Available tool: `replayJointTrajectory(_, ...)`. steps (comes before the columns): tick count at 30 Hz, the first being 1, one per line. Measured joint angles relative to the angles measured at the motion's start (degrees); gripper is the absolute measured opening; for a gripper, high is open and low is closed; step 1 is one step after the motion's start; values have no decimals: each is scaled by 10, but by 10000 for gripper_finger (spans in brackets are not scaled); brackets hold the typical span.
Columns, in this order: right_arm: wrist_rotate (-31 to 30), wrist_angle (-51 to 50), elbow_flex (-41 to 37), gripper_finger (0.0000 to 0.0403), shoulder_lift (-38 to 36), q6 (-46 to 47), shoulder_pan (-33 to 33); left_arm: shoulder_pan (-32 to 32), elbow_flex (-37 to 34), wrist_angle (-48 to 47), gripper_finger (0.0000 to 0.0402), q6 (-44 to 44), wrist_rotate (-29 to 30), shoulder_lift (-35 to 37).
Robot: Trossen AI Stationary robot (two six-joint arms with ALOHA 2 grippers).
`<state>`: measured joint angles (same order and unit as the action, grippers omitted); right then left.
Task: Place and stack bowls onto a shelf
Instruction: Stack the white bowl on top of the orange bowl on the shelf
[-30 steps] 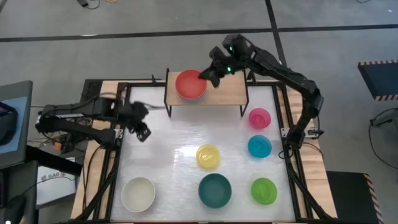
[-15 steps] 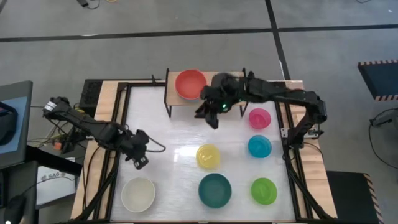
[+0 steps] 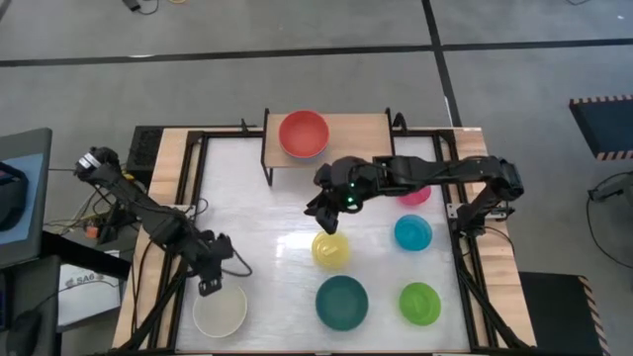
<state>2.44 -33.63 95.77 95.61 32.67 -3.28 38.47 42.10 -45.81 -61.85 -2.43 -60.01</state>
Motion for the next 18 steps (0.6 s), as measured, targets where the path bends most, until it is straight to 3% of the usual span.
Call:
replayJointTrajectory(5,-40,-1,0,132,0,41,-23,29,-20,5,118,-1,18,0)
replayJointTrajectory(13,-94,-20,0,132,0,89,-60,50,-64,52,118,6,-4,0)
replayJointTrajectory(18,-103,-26,0,132,0,105,-65,53,-65,54,118,9,1,0)
